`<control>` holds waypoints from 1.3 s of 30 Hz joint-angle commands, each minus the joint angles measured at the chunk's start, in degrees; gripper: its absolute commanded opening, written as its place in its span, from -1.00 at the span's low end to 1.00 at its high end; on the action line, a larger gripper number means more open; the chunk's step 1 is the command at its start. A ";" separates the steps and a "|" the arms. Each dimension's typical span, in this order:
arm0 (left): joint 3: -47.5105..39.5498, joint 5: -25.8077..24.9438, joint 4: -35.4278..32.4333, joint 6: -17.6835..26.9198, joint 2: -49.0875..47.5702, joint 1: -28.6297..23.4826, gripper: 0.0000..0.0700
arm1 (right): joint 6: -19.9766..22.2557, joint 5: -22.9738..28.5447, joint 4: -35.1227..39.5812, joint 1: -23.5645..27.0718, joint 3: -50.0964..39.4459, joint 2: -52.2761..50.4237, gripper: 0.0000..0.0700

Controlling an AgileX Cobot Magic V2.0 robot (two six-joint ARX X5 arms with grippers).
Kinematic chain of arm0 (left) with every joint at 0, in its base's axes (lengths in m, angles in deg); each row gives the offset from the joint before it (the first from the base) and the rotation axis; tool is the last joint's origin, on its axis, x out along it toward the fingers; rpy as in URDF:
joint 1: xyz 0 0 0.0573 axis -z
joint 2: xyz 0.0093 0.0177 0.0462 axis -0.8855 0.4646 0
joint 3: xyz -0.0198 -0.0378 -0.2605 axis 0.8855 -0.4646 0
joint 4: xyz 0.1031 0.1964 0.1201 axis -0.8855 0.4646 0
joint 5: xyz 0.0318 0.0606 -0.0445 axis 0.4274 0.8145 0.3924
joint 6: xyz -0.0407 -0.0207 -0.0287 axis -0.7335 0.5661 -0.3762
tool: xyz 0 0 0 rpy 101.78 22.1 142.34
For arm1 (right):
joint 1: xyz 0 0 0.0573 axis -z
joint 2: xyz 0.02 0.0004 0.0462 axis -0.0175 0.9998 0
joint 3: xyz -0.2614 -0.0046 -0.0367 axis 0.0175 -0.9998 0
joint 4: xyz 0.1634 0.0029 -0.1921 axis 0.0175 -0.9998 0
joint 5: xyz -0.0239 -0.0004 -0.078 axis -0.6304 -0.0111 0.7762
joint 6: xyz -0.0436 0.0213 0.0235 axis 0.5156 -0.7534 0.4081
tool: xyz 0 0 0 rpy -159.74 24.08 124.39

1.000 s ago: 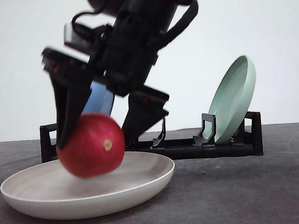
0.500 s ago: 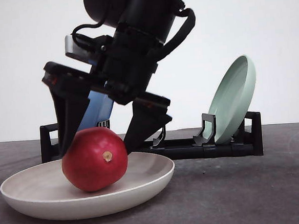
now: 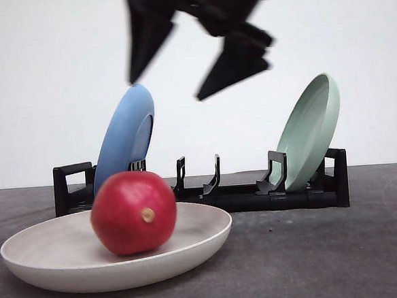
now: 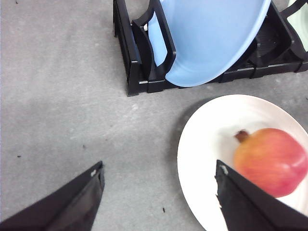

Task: Place pomegranate in white plate

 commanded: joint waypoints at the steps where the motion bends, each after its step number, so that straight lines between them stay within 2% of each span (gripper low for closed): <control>1: 0.59 -0.24 -0.55 -0.44 0.26 0.04 0.24 | 0.68 0.01 1.04 0.55 -1.98 -2.58 0.76; 14: 0.59 -0.24 -0.57 -0.42 0.26 0.04 0.24 | -1.23 -2.32 -2.47 14.77 -17.89 -21.49 0.75; 20: 0.59 -0.24 -0.57 -0.44 0.26 0.04 0.24 | -1.23 -2.30 -6.27 20.68 -21.99 -28.19 0.75; 26: 0.59 -0.26 -0.50 -0.50 0.26 0.04 0.24 | -0.99 -1.87 -8.15 24.41 -22.24 -30.68 0.74; 27: 0.59 -0.26 -0.50 -0.47 0.26 0.04 0.10 | -1.00 -1.51 -8.17 24.69 -22.24 -30.65 0.46; 28: 0.59 -0.26 -0.44 -0.42 0.26 0.05 -0.33 | -1.00 -1.07 -8.23 24.87 -22.24 -30.60 -0.12; 29: 0.59 -0.26 -0.33 -0.35 0.26 0.07 -0.98 | -0.99 -0.59 -8.35 24.97 -22.24 -30.51 -0.93; 39: 0.59 -0.26 1.25 -0.57 -0.04 0.04 -1.00 | 0.65 -0.23 -8.46 24.97 -22.24 -30.55 -0.98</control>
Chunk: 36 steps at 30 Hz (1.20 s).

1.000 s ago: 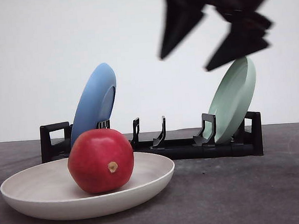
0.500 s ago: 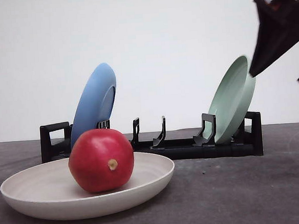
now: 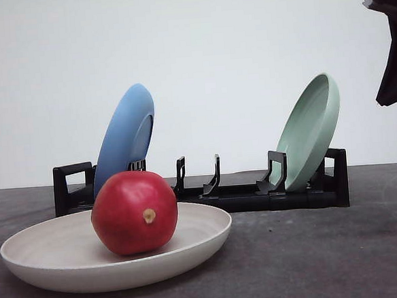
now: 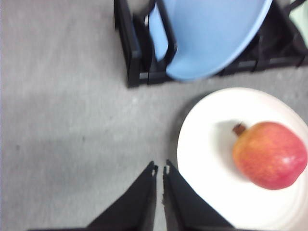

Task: Place pomegranate in white plate

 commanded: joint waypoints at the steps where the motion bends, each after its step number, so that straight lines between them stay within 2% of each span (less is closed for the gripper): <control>1: 0.59 -0.25 -0.85 -0.11 0.09 0.04 -1.00 | 0.79 0.21 0.83 -0.17 0.22 0.44 -0.98; 13: 0.35 -0.25 -1.25 -0.11 -0.88 -0.50 -1.00 | 0.80 0.21 1.26 -0.18 0.24 0.44 -0.98; 16: -1.62 -0.26 -3.38 0.13 -3.49 -1.25 -1.00 | 0.79 0.21 1.26 -0.17 0.24 0.44 -0.98; 20: -7.31 -0.22 -9.38 1.46 -9.63 -4.59 -1.00 | 0.79 0.21 1.26 -0.17 0.24 0.44 -0.98; 28: -23.95 2.04 -26.13 3.72 -26.41 -11.35 -1.00 | 0.79 0.21 1.26 -0.17 0.24 0.44 -0.98; 31: -29.18 3.56 -29.17 3.70 -33.02 -12.39 -1.00 | 0.79 0.21 1.26 -0.17 0.24 0.44 -0.98; 36: -35.38 3.86 -29.30 4.53 -41.66 -12.59 -1.00 | 0.80 0.21 1.26 -0.17 0.24 0.44 -0.98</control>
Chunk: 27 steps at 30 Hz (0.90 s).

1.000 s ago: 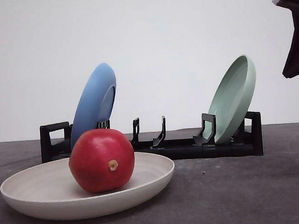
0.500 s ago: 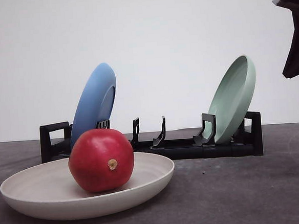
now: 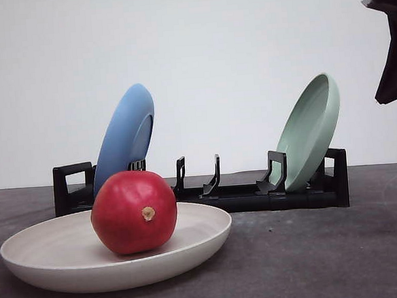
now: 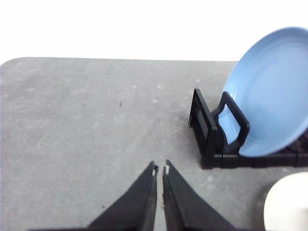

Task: Place pomegranate in white plate

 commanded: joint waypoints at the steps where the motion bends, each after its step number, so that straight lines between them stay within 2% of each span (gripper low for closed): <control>1: -1.65 0.64 -0.59 1.34 -2.00 -0.04 -1.00 | 0.78 0.20 0.70 -0.17 0.24 0.44 -0.98; 6: -6.24 1.67 -0.63 1.27 -7.11 -0.04 -1.00 | 0.78 0.20 0.70 -0.17 0.24 0.44 -0.98; 10: -8.92 2.69 -1.02 1.28 -7.53 0.10 -1.00 | 0.77 0.20 0.71 -0.17 0.24 0.44 -0.98; 27: -9.22 3.16 -1.12 1.24 -7.51 0.11 -1.00 | 0.76 0.20 0.76 -0.20 0.24 0.44 -0.98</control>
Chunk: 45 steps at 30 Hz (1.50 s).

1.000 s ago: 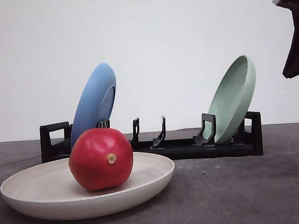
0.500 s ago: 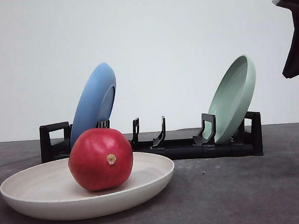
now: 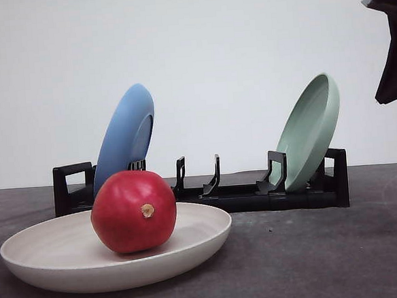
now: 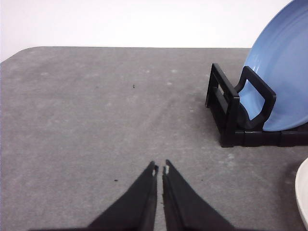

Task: Place pomegranate in white plate

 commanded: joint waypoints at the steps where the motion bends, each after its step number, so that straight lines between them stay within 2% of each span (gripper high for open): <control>1: -0.63 0.22 -0.16 0.39 -0.04 0.09 -1.00 | 0.76 0.20 0.76 -0.20 0.24 0.44 -0.98; 5: -0.63 0.22 -0.15 0.39 -0.04 0.09 -1.00 | 0.77 0.20 0.76 -0.20 0.24 0.44 -0.98; 8: -0.63 0.22 -0.17 0.39 -0.04 0.09 -1.00 | 6.35 1.98 0.59 0.18 0.22 -1.25 -0.98; 10: -0.63 0.22 -0.16 0.39 -0.04 0.09 -1.00 | 7.07 2.63 1.21 1.10 -1.00 -4.09 -0.98; 14: -0.63 0.22 -0.15 0.39 -0.04 0.09 -1.00 | 6.40 2.62 6.45 3.93 -8.40 -13.27 -0.98; 20: -0.63 0.22 -0.17 0.39 -0.04 0.09 -1.00 | 2.93 2.56 17.48 10.29 -23.44 -29.59 -0.98; 27: -0.63 0.22 -0.16 0.39 -0.04 0.09 -1.00 | 3.08 2.19 23.78 17.31 -33.09 -42.40 -0.98; 34: -0.63 0.22 -0.15 0.39 -0.04 0.09 -1.00 | 3.57 2.14 22.19 21.55 -33.64 -47.56 -0.98; 45: -0.63 0.20 -0.15 0.39 -0.04 0.09 -1.00 | 3.15 1.29 23.89 21.73 -33.64 -47.56 -0.98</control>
